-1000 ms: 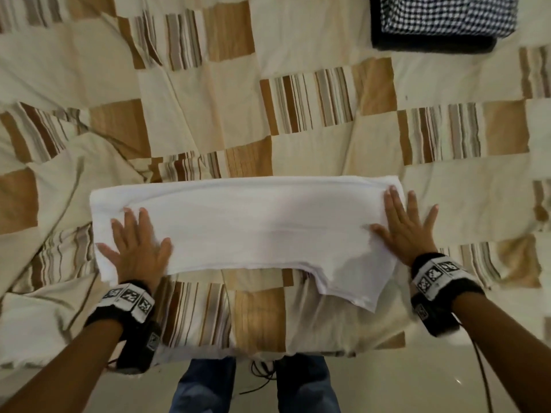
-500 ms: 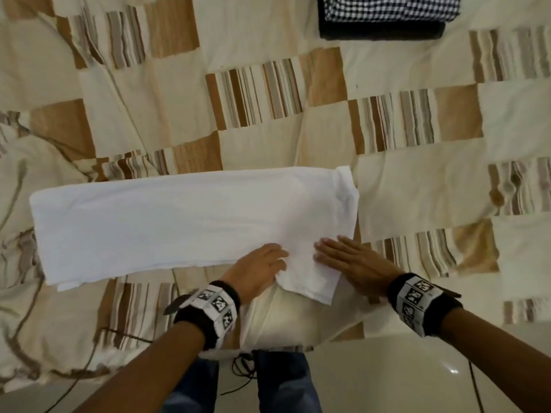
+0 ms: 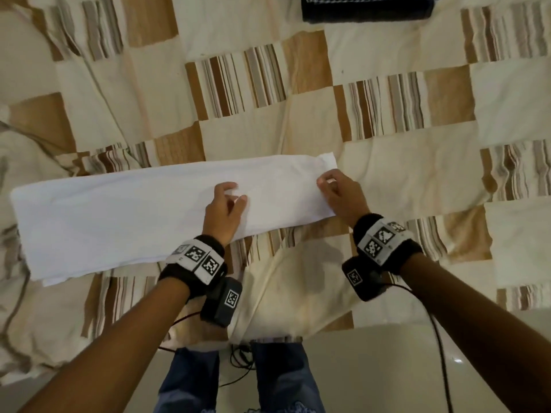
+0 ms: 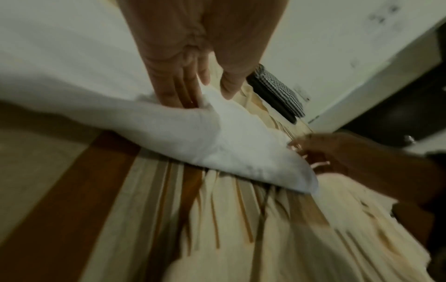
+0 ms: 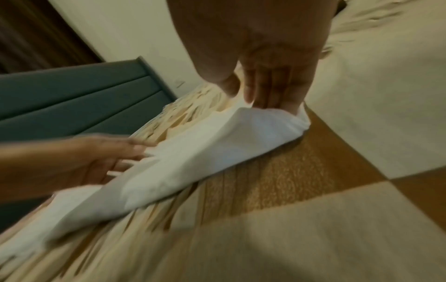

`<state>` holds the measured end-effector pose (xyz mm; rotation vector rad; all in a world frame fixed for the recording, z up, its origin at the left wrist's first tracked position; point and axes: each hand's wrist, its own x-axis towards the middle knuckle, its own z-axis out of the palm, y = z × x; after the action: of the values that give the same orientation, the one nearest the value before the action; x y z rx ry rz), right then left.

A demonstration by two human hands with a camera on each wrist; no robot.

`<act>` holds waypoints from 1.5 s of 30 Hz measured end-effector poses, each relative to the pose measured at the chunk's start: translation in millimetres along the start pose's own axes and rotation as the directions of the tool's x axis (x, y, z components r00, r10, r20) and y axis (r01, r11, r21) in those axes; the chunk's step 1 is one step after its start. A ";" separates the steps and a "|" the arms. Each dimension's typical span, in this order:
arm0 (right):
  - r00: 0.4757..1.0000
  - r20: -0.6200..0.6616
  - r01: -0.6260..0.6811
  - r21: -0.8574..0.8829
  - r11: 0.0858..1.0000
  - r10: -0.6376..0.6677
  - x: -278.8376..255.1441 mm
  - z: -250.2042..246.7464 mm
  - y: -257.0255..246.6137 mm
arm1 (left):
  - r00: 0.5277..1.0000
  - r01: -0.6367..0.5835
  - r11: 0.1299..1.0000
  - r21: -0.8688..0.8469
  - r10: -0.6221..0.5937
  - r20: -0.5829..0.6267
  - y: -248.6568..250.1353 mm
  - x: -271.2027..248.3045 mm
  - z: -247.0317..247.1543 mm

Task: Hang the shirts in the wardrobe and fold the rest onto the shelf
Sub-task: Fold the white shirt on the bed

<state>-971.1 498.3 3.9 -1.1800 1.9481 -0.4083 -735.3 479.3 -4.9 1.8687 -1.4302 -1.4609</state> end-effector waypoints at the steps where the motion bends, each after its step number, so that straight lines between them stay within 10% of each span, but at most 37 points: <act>1: 0.997 -0.058 0.041 -0.081 0.996 -0.046 -6.6 1.2 -2.8 | 0.998 -0.059 0.997 0.043 0.060 -0.012 0.4 -2.4 0.5; 6: 0.862 -0.131 0.420 -0.355 0.835 -0.489 -25.9 39.6 -25.5 | 0.896 -0.400 0.743 0.537 0.441 0.057 2.4 -13.8 14.3; 12: 0.849 0.329 0.518 -0.670 0.532 -0.413 -5.5 82.7 -7.8 | 0.910 -0.414 0.366 0.833 0.198 0.365 -20.7 -11.4 23.0; 16: 0.956 0.142 0.283 -0.679 0.678 -0.257 13.6 48.9 12.0 | 0.909 -0.417 0.293 0.860 0.116 0.401 -16.7 -9.4 20.8; 22: 0.891 -0.192 0.285 -0.468 0.836 -0.411 28.7 -1.7 -7.2 | 0.901 -0.423 0.299 0.855 0.243 0.360 -2.1 -14.5 31.1; 25: 0.958 -0.091 0.209 -0.421 0.883 -0.271 49.1 -11.7 -5.5 | 0.875 -0.465 0.266 0.845 0.285 0.392 11.2 -11.5 39.3; 34: 0.998 -0.022 -0.067 -0.084 0.994 0.065 46.4 -24.9 -1.9 | 0.888 -0.457 0.354 0.816 0.136 0.438 10.0 -9.6 38.7; 40: 0.989 0.141 -0.021 -0.154 0.988 0.043 7.9 -10.6 -7.4 | 0.911 -0.411 0.774 0.482 0.333 0.242 -12.1 -30.4 8.3; 45: 0.990 0.139 0.036 -0.239 0.970 -0.002 -13.0 -9.7 -48.9 | 0.956 -0.262 0.901 0.346 0.291 -0.033 -44.8 -38.4 -39.9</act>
<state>-946.5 483.1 46.6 -1.3444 1.9050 -0.0961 -676.7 520.0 -4.5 1.7911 -1.9108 -1.0388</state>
